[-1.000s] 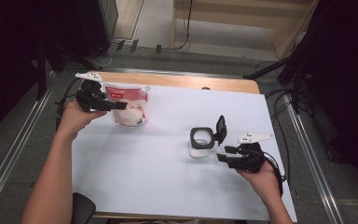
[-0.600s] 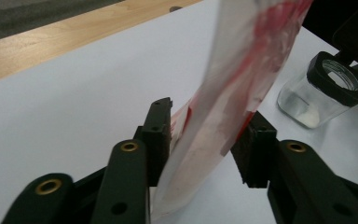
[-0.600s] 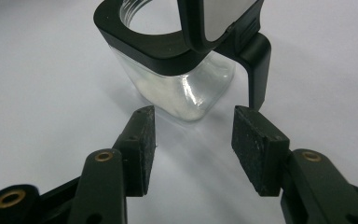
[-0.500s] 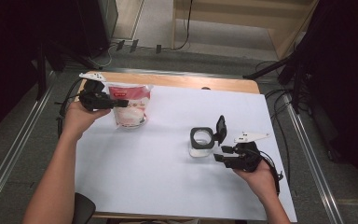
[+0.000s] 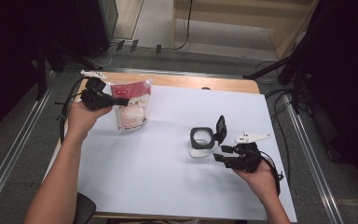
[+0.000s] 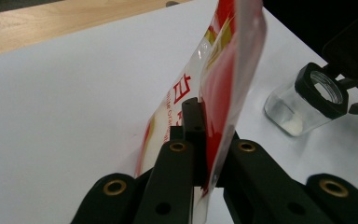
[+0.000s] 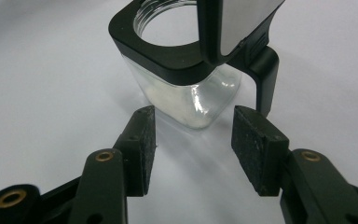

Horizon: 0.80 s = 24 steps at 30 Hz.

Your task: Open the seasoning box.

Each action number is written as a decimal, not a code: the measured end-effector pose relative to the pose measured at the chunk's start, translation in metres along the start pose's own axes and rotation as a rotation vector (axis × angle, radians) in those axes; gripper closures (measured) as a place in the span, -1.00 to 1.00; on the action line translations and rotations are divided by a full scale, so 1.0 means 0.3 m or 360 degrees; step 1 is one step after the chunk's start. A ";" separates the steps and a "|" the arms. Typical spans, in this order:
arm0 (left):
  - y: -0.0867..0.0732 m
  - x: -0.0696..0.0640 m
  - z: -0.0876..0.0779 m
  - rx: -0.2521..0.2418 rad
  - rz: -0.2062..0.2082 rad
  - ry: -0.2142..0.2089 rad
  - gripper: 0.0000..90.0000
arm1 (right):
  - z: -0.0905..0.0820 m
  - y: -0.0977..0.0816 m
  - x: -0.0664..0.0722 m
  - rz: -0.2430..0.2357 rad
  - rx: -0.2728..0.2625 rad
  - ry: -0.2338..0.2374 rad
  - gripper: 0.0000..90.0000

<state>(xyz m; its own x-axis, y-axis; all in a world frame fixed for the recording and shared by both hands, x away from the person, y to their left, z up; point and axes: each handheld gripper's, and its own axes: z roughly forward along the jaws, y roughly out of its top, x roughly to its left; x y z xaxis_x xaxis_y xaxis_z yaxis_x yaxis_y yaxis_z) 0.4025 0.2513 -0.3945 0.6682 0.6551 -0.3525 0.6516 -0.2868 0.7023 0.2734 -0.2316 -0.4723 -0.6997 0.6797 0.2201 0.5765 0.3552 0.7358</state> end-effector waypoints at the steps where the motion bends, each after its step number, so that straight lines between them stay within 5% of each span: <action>1: 0.003 -0.003 -0.003 0.0012 0.0011 0.0012 1.00 | -0.002 0.000 0.001 -0.0001 -0.0003 0.0001 0.12; 5: 0.012 -0.025 -0.014 0.0003 0.0039 0.0004 1.00 | -0.012 -0.003 0.002 -0.0021 -0.0019 0.0008 0.13; 12: 0.021 -0.084 -0.032 -0.0031 -0.0029 -0.0023 1.00 | -0.019 -0.003 0.015 -0.0013 -0.0051 0.0032 0.12; 24: 0.048 -0.171 -0.021 -0.0005 0.0079 -0.0083 1.00 | -0.033 0.020 0.067 -0.0070 -0.0063 0.0092 0.19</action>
<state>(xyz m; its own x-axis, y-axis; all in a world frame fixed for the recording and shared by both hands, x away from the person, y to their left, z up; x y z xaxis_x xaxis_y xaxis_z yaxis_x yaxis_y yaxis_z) 0.3753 0.2181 -0.3625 0.7174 0.6030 -0.3488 0.6162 -0.3158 0.7215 0.2586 -0.2223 -0.4572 -0.7478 0.6256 0.2225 0.5283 0.3576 0.7701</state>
